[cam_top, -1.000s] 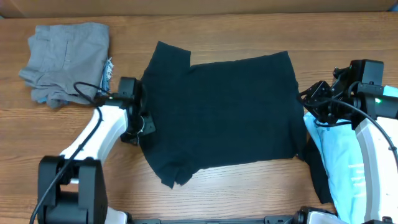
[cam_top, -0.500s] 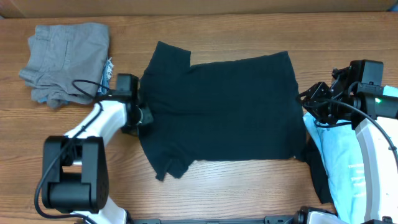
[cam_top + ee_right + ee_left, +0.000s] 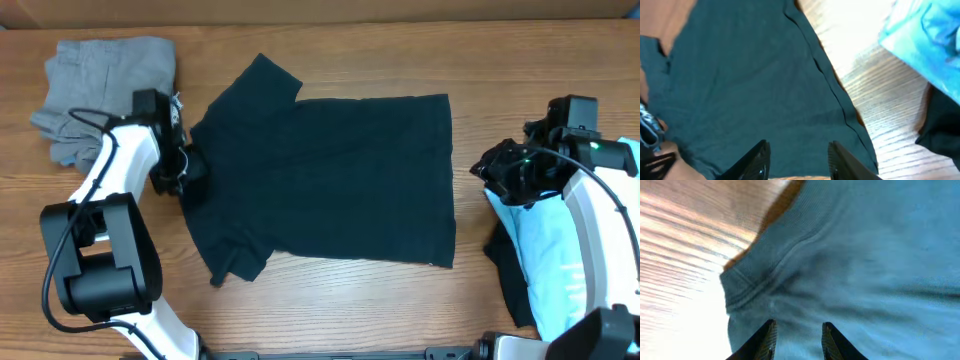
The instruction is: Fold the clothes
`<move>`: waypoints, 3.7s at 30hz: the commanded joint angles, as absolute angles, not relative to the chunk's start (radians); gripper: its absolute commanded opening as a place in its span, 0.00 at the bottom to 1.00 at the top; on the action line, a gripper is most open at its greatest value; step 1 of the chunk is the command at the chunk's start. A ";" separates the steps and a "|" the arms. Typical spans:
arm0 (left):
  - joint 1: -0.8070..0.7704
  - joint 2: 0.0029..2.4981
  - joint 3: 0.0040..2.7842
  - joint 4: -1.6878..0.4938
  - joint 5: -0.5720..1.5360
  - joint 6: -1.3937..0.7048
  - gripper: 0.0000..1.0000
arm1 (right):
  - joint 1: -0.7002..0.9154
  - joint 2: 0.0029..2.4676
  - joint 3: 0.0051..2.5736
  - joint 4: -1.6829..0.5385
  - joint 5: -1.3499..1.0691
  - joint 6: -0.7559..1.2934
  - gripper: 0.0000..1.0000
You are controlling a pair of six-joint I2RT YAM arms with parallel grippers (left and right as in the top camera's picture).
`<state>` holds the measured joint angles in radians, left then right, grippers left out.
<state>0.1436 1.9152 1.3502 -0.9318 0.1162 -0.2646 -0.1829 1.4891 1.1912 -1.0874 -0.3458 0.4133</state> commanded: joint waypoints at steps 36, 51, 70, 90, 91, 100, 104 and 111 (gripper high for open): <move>-0.402 1.472 0.862 -1.072 0.144 -0.535 0.50 | -0.156 1.571 0.898 -0.944 -0.406 0.395 0.41; -0.400 1.538 0.722 -0.834 0.078 -0.658 0.39 | -0.156 1.571 0.898 -0.949 -0.406 0.395 0.41; -0.398 1.539 0.729 -0.875 0.429 -0.639 0.38 | -0.157 1.571 0.898 -0.944 -0.406 0.395 0.42; -0.255 1.466 0.738 -1.084 0.168 -0.658 0.57 | -0.159 1.571 0.899 -0.955 -0.406 0.395 0.42; -0.255 1.466 0.723 -1.068 0.168 -0.672 0.58 | -0.159 1.571 0.899 -0.955 -0.406 0.395 0.42; -0.255 1.466 0.614 -0.984 0.139 -0.760 0.53 | -0.159 1.571 0.899 -0.954 -0.406 0.395 0.43; -0.255 1.466 0.595 -0.967 0.158 -0.767 0.33 | -0.159 1.571 0.899 -0.954 -0.406 0.395 0.43; -0.254 1.465 0.609 -0.979 0.189 -0.762 0.04 | -0.163 1.571 0.904 -0.957 -0.406 0.395 0.43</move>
<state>-0.2600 1.4742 0.6113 -0.9726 0.1780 -0.7536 -0.1608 1.5738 0.8993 -0.9588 -0.3962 0.4026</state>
